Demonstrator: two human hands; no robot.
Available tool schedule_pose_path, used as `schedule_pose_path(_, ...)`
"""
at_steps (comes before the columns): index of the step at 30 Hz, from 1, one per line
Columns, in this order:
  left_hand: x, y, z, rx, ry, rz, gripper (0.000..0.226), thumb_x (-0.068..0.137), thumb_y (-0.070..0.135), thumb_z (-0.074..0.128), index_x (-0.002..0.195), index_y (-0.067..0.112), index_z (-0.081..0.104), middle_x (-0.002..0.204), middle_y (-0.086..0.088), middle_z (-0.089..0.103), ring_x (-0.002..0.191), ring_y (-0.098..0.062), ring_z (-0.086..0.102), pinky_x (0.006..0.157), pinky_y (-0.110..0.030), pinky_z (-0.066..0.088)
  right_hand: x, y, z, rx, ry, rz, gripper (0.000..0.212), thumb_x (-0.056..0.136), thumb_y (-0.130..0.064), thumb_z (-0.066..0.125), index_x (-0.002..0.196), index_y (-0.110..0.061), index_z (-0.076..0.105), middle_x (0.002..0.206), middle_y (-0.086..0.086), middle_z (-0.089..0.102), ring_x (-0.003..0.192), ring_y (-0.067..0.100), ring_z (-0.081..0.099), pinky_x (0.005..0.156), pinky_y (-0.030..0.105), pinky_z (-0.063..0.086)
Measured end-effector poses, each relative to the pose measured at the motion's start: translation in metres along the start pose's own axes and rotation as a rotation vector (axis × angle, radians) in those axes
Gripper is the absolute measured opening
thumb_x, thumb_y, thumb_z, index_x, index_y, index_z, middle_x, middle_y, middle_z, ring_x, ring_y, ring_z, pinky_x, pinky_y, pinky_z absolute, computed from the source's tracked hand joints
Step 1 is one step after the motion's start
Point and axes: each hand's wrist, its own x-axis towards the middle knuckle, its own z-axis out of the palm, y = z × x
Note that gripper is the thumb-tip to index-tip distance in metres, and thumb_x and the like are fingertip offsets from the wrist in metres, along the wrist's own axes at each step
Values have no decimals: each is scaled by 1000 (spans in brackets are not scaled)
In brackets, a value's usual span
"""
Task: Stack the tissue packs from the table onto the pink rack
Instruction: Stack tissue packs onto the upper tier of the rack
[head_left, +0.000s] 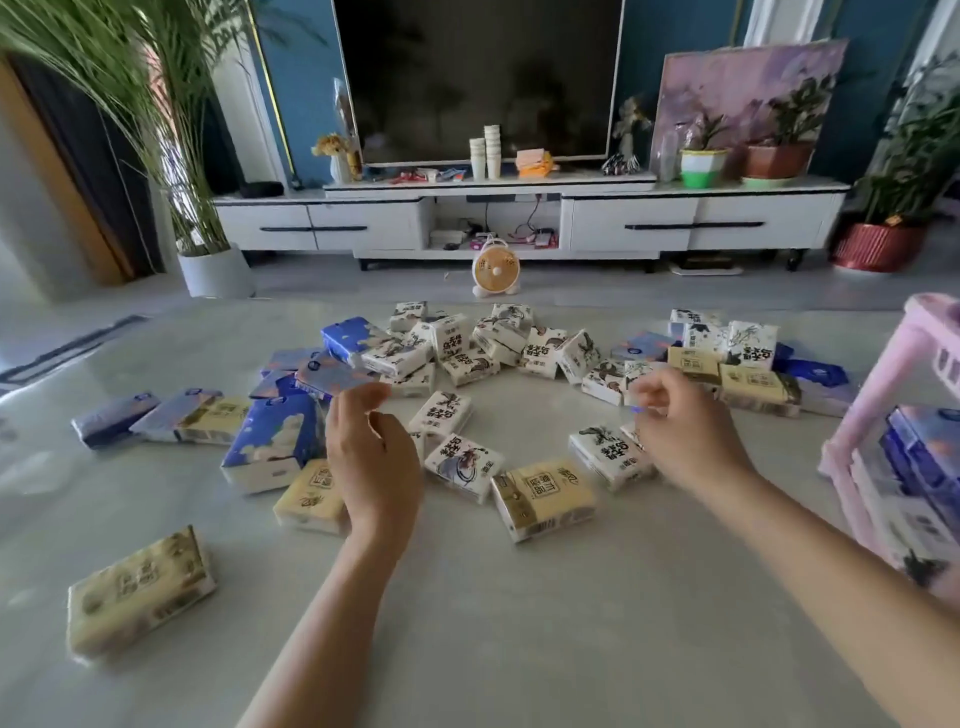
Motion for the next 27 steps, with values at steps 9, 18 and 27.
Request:
schedule_pose_path(9, -10, -5, 8, -8, -148, 80, 30, 75, -16, 44, 94, -1, 62, 93, -13, 60, 80, -16, 52, 69, -16, 35, 69, 51, 9, -443, -76, 295, 51, 72, -36, 66, 118, -23, 47, 108, 3, 59, 105, 28, 54, 95, 45, 44)
schedule_pose_path(18, -28, 6, 14, 42, -315, 214, 23, 73, -5, 46, 90, -2, 62, 90, -13, 61, 70, -18, 49, 61, -12, 22, 71, 25, -13, -444, -246, 462, 53, 71, -22, 69, 120, -10, 53, 78, 2, 54, 68, 13, 52, 77, 30, 53)
schedule_pose_path(27, -24, 1, 16, 33, -299, 177, 23, 75, -2, 45, 88, 0, 63, 91, -12, 62, 64, -14, 43, 58, -17, 20, 129, -2, 3, -216, 98, 221, 59, 72, -27, 72, 118, -7, 43, 101, 4, 53, 79, 19, 54, 69, 29, 45)
